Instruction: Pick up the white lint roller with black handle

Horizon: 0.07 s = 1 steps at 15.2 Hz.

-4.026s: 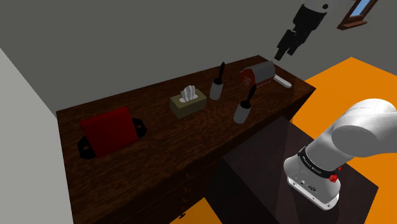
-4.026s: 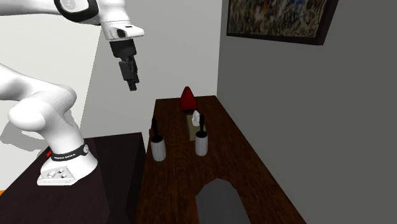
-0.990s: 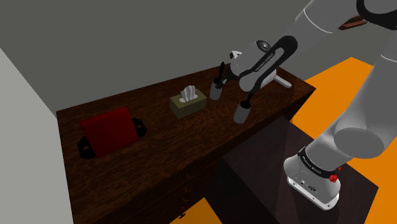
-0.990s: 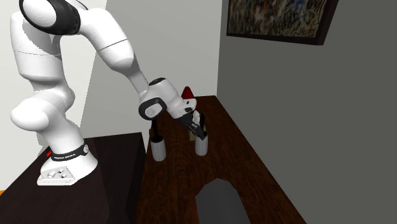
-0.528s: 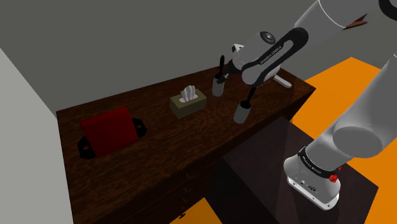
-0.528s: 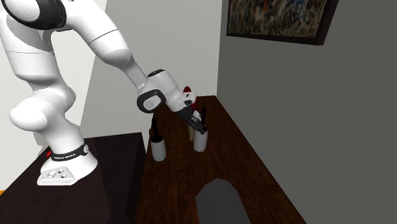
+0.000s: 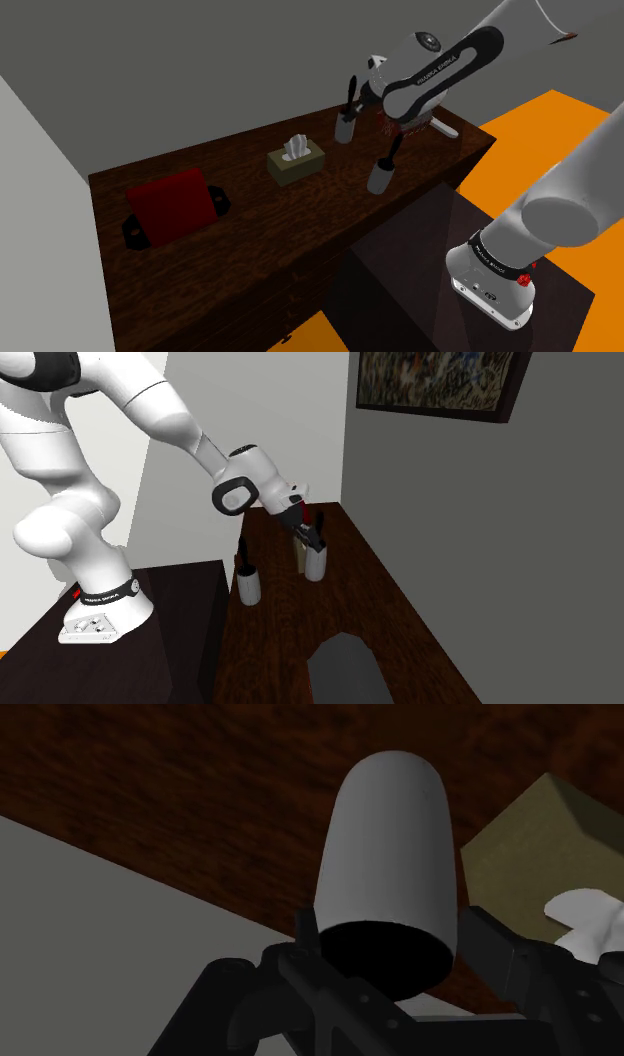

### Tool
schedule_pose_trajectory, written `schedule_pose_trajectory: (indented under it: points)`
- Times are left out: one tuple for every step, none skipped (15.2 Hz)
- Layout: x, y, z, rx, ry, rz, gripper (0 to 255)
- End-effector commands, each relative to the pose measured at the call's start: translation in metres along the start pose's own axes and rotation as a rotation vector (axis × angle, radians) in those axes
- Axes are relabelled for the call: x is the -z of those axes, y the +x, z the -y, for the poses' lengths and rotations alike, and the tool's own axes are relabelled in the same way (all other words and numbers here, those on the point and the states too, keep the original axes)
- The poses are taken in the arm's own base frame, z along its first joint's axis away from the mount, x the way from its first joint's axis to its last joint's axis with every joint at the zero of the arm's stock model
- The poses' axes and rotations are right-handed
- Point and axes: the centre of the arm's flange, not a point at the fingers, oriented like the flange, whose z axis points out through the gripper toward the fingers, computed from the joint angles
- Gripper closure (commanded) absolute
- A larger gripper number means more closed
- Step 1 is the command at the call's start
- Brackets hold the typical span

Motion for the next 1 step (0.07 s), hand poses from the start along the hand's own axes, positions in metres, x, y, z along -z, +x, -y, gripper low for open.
schedule_pose_trajectory:
  points:
    - [0.0029, 0.0015, -0.0004, 0.000, 0.000, 0.000, 255]
